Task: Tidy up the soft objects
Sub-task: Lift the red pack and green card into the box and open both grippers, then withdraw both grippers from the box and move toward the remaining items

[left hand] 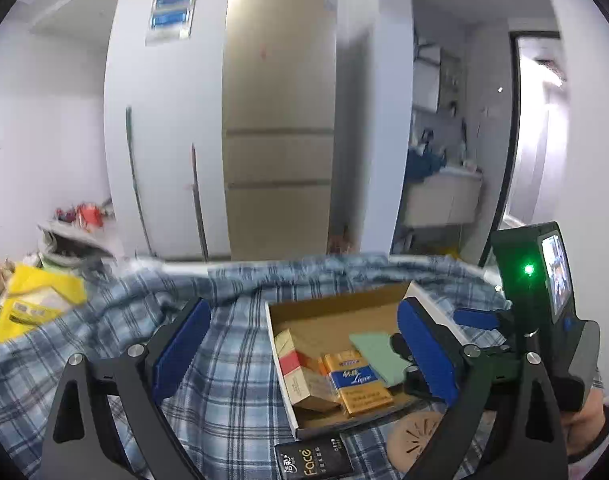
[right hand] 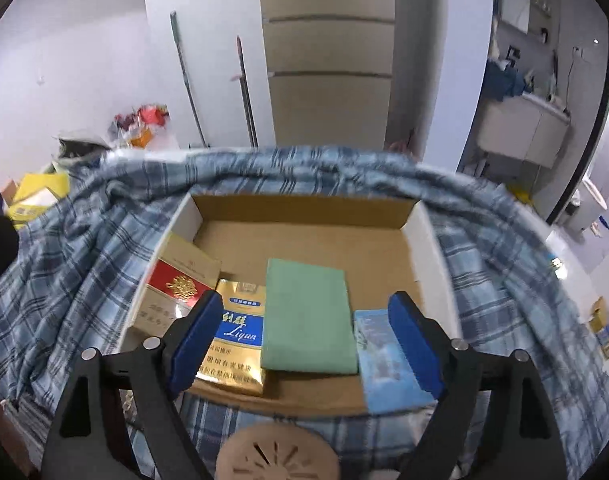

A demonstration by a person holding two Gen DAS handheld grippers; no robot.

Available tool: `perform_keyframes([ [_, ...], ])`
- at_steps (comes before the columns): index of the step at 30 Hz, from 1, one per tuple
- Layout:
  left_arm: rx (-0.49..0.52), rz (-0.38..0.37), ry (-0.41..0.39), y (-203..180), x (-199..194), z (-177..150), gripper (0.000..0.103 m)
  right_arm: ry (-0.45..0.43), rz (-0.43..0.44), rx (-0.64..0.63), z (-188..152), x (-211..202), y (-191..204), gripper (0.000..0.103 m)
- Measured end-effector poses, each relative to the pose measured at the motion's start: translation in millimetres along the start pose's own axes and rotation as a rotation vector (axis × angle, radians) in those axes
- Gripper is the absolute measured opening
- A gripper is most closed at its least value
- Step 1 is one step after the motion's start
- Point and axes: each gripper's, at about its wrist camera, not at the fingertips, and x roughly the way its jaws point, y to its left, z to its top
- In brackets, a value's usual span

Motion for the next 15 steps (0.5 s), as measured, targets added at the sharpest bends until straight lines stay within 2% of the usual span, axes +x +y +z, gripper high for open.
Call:
perform_keyframes([
  [2,0.023,0.017,-0.039,-6,-17,3,0.096,-0.043,-0.008,0.003,0,-21,-5,0.084],
  [5,0.033,0.004,-0.101,-14,-43,5,0.096,-0.101,-0.021,-0.015,1,-48,-7,0.085],
  [7,0.055,0.024,-0.165,-25,-63,1,0.103,-0.144,-0.019,-0.038,0,-68,-7,0.089],
  [9,0.079,0.039,-0.216,-33,-79,-4,0.103,-0.182,0.005,-0.064,-3,-88,-6,0.094],
  [11,0.09,0.028,-0.219,-37,-87,-7,0.103,-0.225,0.03,-0.082,-10,-108,-6,0.098],
  [15,0.032,-0.052,-0.166,-39,-98,-19,0.103,-0.306,0.0,-0.086,-31,-139,-11,0.103],
])
